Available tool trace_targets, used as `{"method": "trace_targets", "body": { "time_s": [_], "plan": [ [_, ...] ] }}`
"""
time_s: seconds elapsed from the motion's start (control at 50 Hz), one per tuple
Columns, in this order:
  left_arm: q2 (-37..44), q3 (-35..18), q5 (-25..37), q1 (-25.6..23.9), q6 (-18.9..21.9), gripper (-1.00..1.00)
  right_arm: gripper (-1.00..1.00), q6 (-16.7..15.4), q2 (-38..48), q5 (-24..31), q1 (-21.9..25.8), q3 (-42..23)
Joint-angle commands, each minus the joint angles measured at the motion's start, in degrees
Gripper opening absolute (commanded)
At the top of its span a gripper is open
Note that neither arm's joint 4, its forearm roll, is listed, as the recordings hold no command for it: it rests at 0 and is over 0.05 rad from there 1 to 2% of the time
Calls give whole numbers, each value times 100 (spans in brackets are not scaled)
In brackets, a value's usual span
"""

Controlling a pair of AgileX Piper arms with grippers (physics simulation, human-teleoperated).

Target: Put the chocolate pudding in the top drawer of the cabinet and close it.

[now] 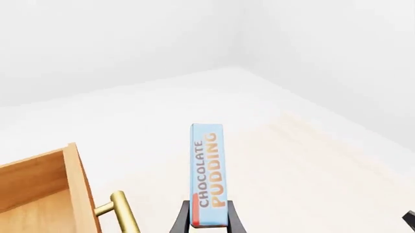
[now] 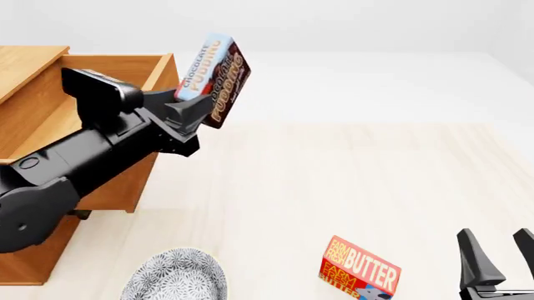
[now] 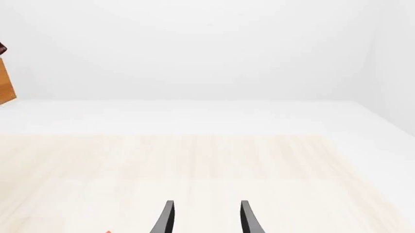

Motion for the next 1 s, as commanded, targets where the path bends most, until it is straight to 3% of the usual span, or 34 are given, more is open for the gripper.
{"method": "trace_targets", "body": {
  "time_s": [0.02,0.1,0.42,1.0],
  "plan": [
    [-252,-107,271,273,254,-100,100,0,3,0,1,-2],
    [-428,-124,329,556,256,-100,100,0,6,-5,0,-1],
    [-670,-348,776,950,593,-100,100,-1,11,-11,0,1],
    [-1001,-523,1354,1886,837,-100,100,-1,23,-28,0,6]
  ]
}}
